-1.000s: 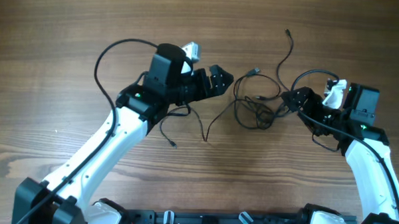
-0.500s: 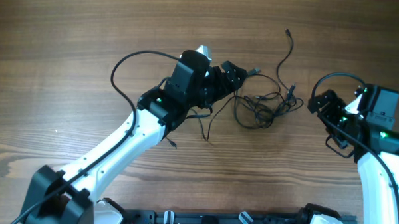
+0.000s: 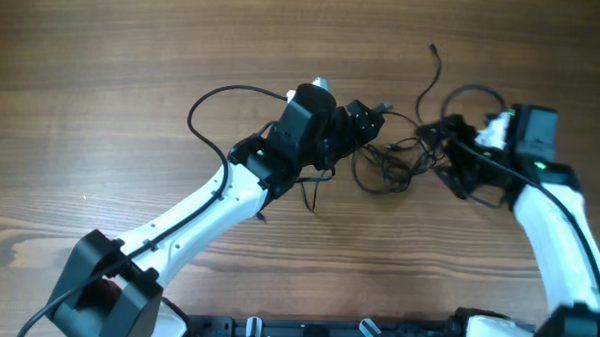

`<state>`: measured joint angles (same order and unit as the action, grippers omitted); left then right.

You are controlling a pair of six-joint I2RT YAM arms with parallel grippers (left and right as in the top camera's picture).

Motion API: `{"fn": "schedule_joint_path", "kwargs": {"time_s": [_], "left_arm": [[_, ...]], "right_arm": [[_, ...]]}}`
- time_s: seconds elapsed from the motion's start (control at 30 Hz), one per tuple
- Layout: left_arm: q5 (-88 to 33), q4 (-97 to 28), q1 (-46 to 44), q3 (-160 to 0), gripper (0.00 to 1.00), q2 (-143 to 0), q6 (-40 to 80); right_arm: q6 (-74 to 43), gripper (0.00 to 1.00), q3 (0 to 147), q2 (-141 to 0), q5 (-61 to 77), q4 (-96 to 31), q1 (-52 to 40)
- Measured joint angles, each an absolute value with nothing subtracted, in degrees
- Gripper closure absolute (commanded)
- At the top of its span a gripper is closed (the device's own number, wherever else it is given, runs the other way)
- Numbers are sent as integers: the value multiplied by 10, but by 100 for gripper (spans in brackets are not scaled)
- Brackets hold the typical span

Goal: Untangle cables

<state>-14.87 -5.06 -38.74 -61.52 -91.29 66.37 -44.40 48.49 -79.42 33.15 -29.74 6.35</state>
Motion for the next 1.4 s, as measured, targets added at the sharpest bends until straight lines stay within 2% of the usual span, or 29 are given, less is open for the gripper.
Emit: {"fn": "schedule_joint_path", "kwargs": {"time_s": [0.1, 0.13, 0.23, 0.3, 0.33, 0.5, 0.57, 0.63, 0.7, 0.73, 0.8, 0.87, 1.03, 1.13, 1.4], "left_arm": [[-145, -51, -387, -615, 15, -913, 663], [-144, -52, -387, -615, 16, -913, 663], [-143, -84, -387, -616, 22, -913, 663], [-143, -100, -387, -616, 24, -913, 663], [-142, -101, -387, -616, 24, -913, 663], [-142, -101, -387, -616, 24, -913, 664], [-144, -101, -385, -616, 27, -913, 664], [-165, -101, -373, -616, 35, -913, 663], [-199, -100, -350, -616, 36, -913, 671], [-214, -101, -342, -616, 41, -913, 679], [-246, -101, -327, -616, 45, -913, 708], [-271, -99, -327, -616, 41, -913, 761], [-291, -86, -355, -616, 38, -913, 902], [-286, -85, -368, -616, 44, -916, 985], [-267, -47, -388, -616, 46, -993, 1100]], "right_arm": [[-456, 3, 485, -845, 335, -231, 26], [-465, 11, 485, -864, 336, -205, 19], [-492, 46, 486, -921, 337, -123, 12], [-513, 80, 486, -954, 337, -93, 11], [-522, 94, 486, -967, 337, -90, 11], [-476, 95, 486, -983, 384, -78, 11], [-434, 95, 486, -979, 415, -81, 11], [-388, 96, 486, -950, 445, -87, 11], [-358, 95, 486, -913, 458, -93, 11], [-349, 95, 486, -896, 460, -98, 11], [-330, 95, 486, -866, 458, -115, 11], [-319, 95, 487, -853, 447, -134, 11], [-300, 95, 487, -852, 434, -160, 11], [-296, 95, 487, -852, 432, -182, 11], [-296, 95, 487, -834, 442, -206, 11]]}}
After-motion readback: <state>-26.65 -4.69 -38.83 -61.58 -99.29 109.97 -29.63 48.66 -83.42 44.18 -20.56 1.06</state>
